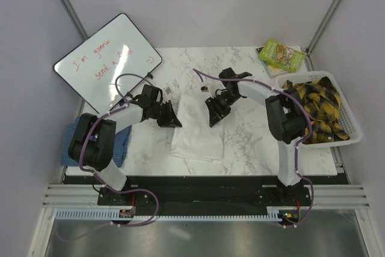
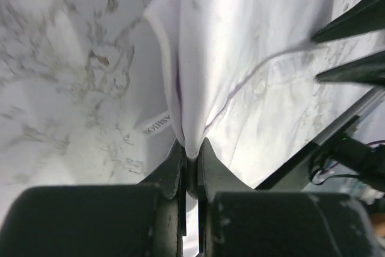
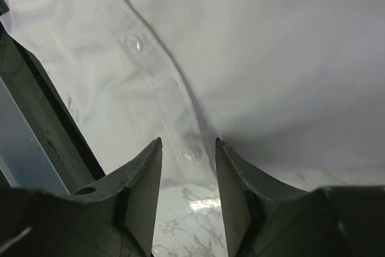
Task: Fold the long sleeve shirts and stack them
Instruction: Fold the shirt
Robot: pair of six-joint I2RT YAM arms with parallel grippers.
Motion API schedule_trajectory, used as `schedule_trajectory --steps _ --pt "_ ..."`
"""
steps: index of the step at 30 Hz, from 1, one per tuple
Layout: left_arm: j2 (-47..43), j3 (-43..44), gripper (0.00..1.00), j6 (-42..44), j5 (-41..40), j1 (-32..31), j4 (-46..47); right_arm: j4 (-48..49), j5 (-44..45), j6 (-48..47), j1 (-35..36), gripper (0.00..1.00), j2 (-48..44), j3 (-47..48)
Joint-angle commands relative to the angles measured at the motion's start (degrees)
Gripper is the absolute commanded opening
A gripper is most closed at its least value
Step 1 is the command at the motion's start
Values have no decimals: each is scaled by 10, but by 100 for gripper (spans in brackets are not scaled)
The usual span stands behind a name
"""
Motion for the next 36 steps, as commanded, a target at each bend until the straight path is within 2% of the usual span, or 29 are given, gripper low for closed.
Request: schedule_trajectory --steps 1,3,7,10,13,16,20,22,25,27,30,36 --pt "27 144 2 232 -74 6 -254 -32 -35 8 -63 49 -63 33" --pt "35 189 2 291 -115 5 -294 -46 -39 3 -86 49 -79 32" --pt "84 360 2 403 -223 -9 -363 -67 -52 -13 -121 49 -95 30" --pt "106 466 2 488 -343 -18 -372 -71 -56 -20 -141 49 -107 22" --pt "126 557 2 567 -421 -41 -371 -77 -66 -27 -157 48 -113 16" --pt "140 593 2 628 -481 -73 -364 -79 -73 -31 -170 48 -114 11" --pt "118 525 2 692 -544 -131 -288 -85 -84 -38 -195 47 -109 6" --pt "112 431 2 730 -583 -169 -243 -86 -88 -42 -204 47 -108 6" --pt "123 349 2 718 -595 -222 -222 -86 -93 -45 -221 47 -106 4" --pt "136 312 2 681 -592 -246 -222 -89 -93 -49 -235 46 -106 1" --pt "152 291 2 640 -583 -287 -227 -97 -92 -60 -246 46 -108 -6" --pt "180 328 2 579 -545 -353 -290 -105 -99 -77 -254 45 -113 -19"
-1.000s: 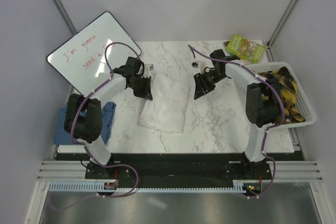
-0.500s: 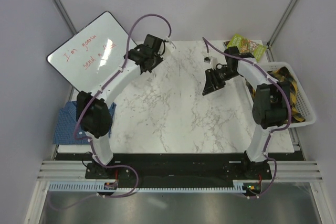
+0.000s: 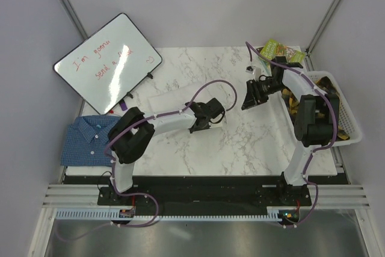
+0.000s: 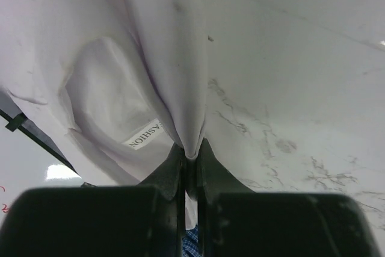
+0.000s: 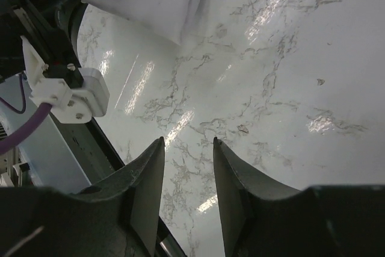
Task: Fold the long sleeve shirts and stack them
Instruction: Fold the shirt
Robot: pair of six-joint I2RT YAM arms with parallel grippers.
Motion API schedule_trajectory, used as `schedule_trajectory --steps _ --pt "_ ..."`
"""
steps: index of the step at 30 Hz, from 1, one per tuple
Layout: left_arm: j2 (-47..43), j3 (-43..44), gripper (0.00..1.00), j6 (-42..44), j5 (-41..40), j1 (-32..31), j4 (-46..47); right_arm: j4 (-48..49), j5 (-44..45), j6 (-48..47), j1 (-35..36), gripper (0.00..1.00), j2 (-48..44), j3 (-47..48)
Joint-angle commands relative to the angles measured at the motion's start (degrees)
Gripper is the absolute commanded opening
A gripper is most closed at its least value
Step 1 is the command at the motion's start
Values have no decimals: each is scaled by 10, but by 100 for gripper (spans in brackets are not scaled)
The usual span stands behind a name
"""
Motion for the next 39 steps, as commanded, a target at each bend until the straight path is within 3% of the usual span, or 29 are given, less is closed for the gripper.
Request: schedule_trajectory --steps 1,5,6,9,12,13,14,16,17,23,26,33,39 --pt "8 48 2 -63 21 -31 -39 -10 -30 -25 1 45 -22 -10" --pt "26 104 2 -137 101 -54 -106 -11 -25 -28 0 45 -27 -11" --pt "30 119 3 -155 156 -60 -117 -10 -22 -27 -1 45 -27 -10" --pt "46 187 28 -209 271 -61 -172 -13 -6 -25 -3 45 -31 -9" --pt "2 213 54 -239 364 -46 -181 -23 24 -31 -6 47 -48 -10" --pt "-15 215 68 -256 383 -36 -178 -32 30 -31 -6 47 -62 -14" --pt "-43 222 70 -263 404 -6 -172 -35 33 -31 -6 48 -69 -19" --pt "-65 224 70 -287 466 45 -167 -37 36 -30 -5 47 -95 -44" --pt "-77 223 70 -291 486 100 -160 -37 35 -31 -4 47 -103 -57" --pt "-33 206 64 -252 448 251 -155 7 62 -10 55 42 -134 -158" --pt "2 200 57 -233 453 286 -148 49 77 20 94 41 -125 -173" --pt "30 158 45 -203 464 302 -125 111 104 64 139 38 -27 -168" --pt "-14 22 33 -224 515 302 -106 155 123 100 140 37 46 -117"
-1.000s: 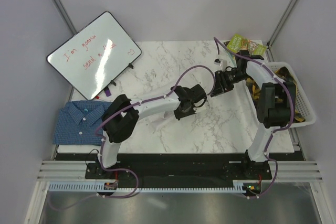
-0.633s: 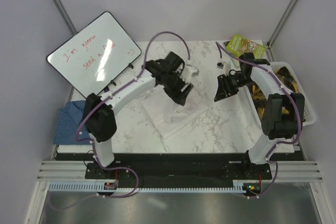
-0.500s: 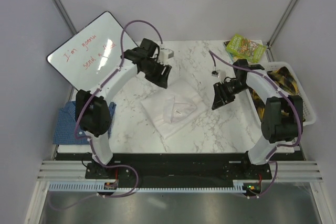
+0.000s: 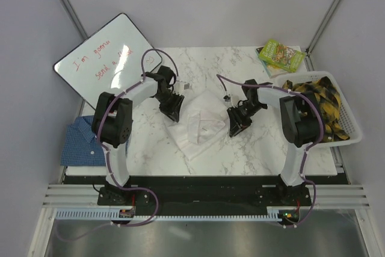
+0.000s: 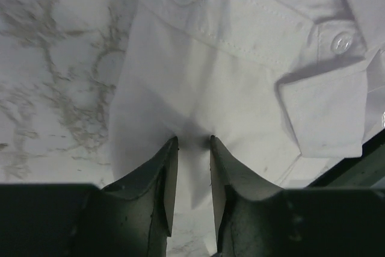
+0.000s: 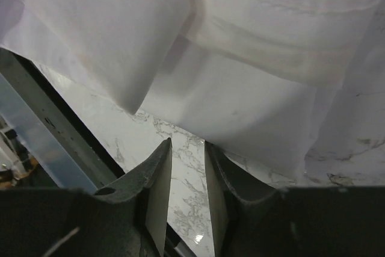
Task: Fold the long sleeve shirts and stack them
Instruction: Fold the shirt
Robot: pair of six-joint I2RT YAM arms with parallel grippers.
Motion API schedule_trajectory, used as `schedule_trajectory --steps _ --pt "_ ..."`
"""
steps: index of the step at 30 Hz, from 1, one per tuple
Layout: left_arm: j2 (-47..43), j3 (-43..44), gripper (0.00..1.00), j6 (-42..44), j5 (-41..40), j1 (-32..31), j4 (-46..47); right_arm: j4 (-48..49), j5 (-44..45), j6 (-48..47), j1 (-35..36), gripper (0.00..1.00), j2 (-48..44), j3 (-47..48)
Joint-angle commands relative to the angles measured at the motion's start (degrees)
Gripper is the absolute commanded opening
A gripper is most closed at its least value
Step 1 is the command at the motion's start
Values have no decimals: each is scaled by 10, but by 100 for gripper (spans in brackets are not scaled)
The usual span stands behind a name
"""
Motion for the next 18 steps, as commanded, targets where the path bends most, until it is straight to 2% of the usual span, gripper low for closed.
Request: schedule_trajectory --steps 1,5,6,7,8,10,13,15,16,18 --pt "-48 -100 32 -2 71 -2 10 54 32 37 1 37 44 65" --pt "-104 -179 29 -74 166 -35 44 57 46 39 6 37 98 159" --pt "-152 -191 31 -89 178 -54 53 55 47 39 13 36 123 210" --pt "-177 -211 40 -104 184 -78 67 52 45 39 17 37 136 237" --pt "-201 -218 44 -113 221 -126 83 46 45 36 22 37 148 265" --pt "-250 -228 51 -149 259 -152 93 14 32 25 42 39 178 341" --pt "-313 -235 65 -155 280 -142 103 -16 40 0 45 45 170 388" --pt "-349 -258 74 -157 278 -93 138 -23 55 -25 35 48 137 385" --pt "-374 -264 77 -156 270 -54 156 -27 58 -31 30 48 127 383" --pt "-381 -258 83 -135 205 -21 176 -47 53 -35 24 49 98 363"
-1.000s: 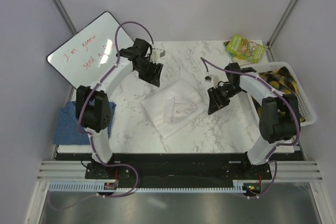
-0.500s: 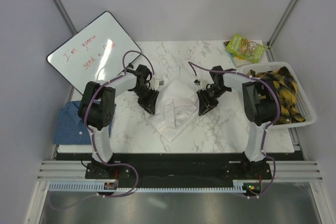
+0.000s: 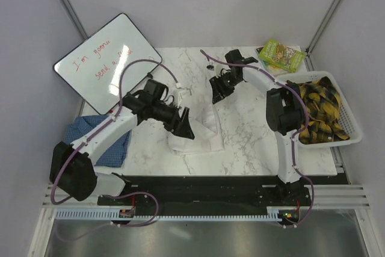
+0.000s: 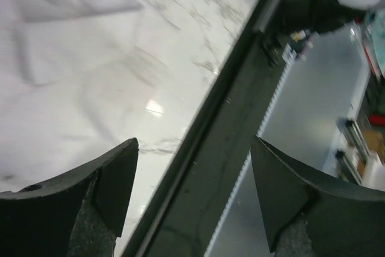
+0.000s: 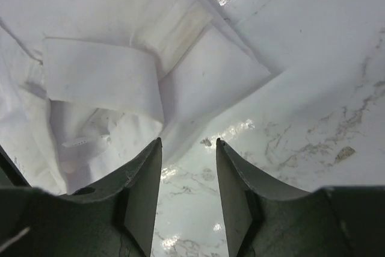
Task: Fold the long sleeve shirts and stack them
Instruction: Fold the shirt
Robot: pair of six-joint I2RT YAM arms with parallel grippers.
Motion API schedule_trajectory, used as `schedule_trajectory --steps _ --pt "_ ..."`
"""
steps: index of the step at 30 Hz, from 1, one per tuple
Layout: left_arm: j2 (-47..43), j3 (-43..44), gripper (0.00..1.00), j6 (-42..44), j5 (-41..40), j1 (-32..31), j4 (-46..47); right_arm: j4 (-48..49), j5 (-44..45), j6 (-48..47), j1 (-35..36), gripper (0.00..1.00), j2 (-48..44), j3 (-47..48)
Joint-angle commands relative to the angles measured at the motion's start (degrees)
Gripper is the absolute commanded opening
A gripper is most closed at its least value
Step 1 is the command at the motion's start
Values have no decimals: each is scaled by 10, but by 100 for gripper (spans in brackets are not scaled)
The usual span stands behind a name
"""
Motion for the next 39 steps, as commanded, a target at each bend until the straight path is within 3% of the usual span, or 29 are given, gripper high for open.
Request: schedule_trajectory --steps 1,5,8,12,19,24,28,31,33,36,38,39 --pt "-11 0 82 -3 -54 119 79 -53 6 -32 -18 49 -77 -12" --pt "52 52 68 55 -79 141 62 -55 -66 7 -15 47 -139 -110" --pt "83 39 67 71 -123 141 77 -39 -97 42 -11 47 -173 -193" --pt "123 22 52 95 -128 133 67 -9 -131 68 -2 47 -201 -284" --pt "187 -32 39 68 -161 76 77 -2 -89 57 2 37 -183 -311" --pt "195 -65 29 -35 -116 11 93 -29 -82 48 -68 36 -174 -261" --pt "195 -31 33 -157 -34 -137 170 -66 -62 19 -121 38 -180 -232" --pt "224 65 39 -212 3 -175 182 -94 -56 -6 -141 39 -195 -242" --pt "204 103 46 -215 1 -154 191 -107 -40 -18 -141 39 -214 -260" --pt "152 92 57 -199 -57 -59 193 -116 -41 -31 -141 40 -239 -284" --pt "150 116 69 -133 -109 28 139 -115 -44 -38 -134 40 -248 -303" --pt "171 134 70 -99 -124 69 115 -115 -47 -39 -130 41 -249 -309"
